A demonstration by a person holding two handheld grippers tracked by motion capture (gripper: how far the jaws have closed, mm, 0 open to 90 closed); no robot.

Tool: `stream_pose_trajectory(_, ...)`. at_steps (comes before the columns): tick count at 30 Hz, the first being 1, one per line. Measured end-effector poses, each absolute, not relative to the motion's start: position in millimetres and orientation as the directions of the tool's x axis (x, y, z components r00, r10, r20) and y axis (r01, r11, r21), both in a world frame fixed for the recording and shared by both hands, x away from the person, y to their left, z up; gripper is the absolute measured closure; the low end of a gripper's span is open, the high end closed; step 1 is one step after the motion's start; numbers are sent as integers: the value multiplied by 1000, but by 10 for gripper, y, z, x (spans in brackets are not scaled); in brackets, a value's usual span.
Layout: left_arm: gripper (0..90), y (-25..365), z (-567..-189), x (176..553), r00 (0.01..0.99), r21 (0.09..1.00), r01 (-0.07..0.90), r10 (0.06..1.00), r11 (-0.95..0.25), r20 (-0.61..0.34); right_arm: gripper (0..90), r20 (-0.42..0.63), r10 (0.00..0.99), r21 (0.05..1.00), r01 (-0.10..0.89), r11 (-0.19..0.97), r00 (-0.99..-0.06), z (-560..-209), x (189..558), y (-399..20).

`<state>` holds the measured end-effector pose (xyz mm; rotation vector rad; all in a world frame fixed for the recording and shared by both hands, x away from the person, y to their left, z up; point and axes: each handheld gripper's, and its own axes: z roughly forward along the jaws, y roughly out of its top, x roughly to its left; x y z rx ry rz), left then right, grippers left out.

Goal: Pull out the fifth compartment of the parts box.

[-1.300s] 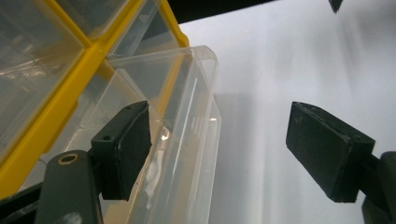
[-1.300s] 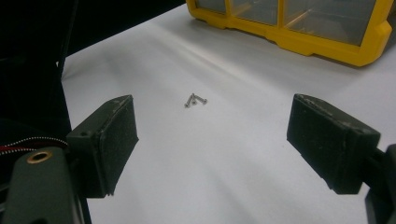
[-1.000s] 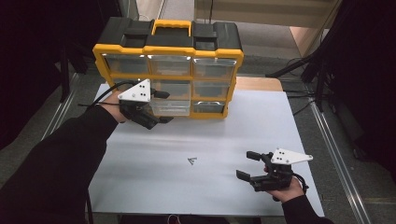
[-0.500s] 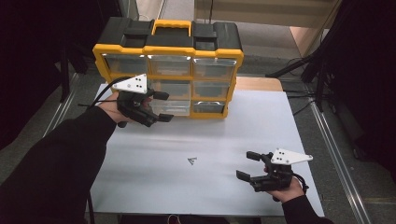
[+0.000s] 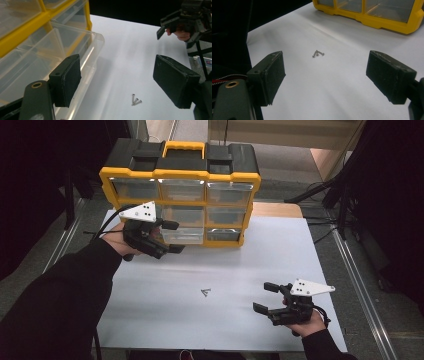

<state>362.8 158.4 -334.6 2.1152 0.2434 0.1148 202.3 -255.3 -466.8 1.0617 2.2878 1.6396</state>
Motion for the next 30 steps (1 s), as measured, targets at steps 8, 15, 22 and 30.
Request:
stream_pose_trajectory(8, 220, 1646, -3354, 3500, 979, 855, 121, 204, -504, -18, 166, 282, 606, 871, 464, 164, -744, -4671, 2025, -2549)
stream_pose_trajectory(15, 220, 1699, -3392, 3415, 976, 864, 123, 215, -487, -18, 166, 281, 609, 870, 464, 164, -742, -4672, 2026, -2549)
stream_pose_trajectory(22, 218, 1760, -3478, 3315, 975, 873, 132, 218, -470, -30, 166, 276, 608, 871, 462, 170, -744, -4673, 2026, -2545)
stream_pose_trajectory(30, 218, 1797, -3565, 3197, 972, 874, 148, 229, -463, -43, 166, 278, 605, 873, 459, 164, -746, -4670, 2017, -2540)
